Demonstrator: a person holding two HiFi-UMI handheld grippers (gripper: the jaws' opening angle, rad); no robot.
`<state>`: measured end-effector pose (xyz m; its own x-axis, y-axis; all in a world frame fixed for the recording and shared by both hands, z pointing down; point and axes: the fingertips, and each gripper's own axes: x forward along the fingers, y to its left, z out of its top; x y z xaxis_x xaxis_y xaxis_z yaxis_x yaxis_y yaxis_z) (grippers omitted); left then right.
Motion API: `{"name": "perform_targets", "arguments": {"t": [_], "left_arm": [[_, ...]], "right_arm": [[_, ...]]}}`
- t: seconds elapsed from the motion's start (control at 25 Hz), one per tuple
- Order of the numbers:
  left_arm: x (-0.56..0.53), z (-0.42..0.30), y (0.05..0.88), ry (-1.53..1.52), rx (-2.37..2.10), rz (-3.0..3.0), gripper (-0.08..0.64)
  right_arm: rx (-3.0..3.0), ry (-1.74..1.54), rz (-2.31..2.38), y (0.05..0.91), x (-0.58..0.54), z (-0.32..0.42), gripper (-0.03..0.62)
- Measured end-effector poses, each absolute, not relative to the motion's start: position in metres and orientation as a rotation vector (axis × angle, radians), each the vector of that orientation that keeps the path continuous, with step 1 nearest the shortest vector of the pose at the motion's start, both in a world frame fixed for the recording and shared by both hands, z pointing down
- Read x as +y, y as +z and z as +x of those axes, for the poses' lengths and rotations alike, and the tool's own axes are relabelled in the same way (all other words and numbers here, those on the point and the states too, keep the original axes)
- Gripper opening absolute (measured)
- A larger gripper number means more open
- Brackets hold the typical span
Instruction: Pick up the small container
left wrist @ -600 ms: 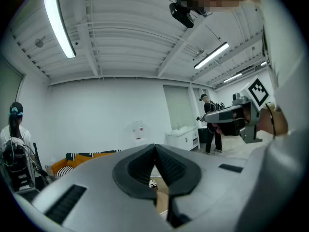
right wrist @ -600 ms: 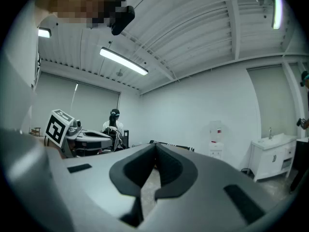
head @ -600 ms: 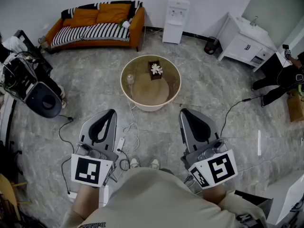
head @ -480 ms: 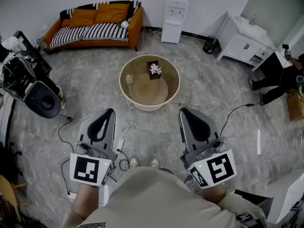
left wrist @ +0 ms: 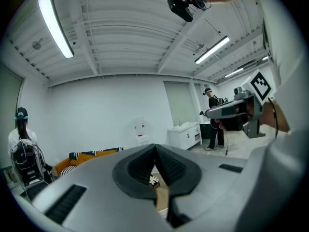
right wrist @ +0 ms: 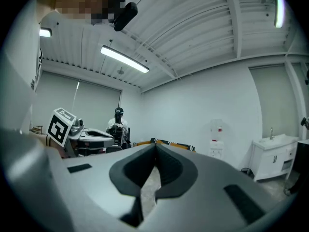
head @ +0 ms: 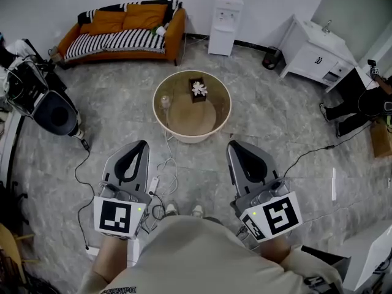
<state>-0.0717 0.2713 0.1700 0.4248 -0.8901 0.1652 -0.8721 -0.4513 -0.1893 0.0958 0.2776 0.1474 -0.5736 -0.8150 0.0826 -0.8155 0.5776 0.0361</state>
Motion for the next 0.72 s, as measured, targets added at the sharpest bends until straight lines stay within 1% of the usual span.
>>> {"name": "perform_targets", "arguments": {"t": [0.28, 0.72], "left_arm": [[0.278, -0.06, 0.181, -0.424, 1.65, -2.57, 0.006], [0.293, -0.036, 0.194, -0.401, 1.634, -2.585, 0.006]], "right_arm": [[-2.719, 0.001, 1.366, 0.153, 0.284, 0.107, -0.003], [-2.717, 0.0, 1.342, 0.164, 0.302, 0.13, -0.003]]}}
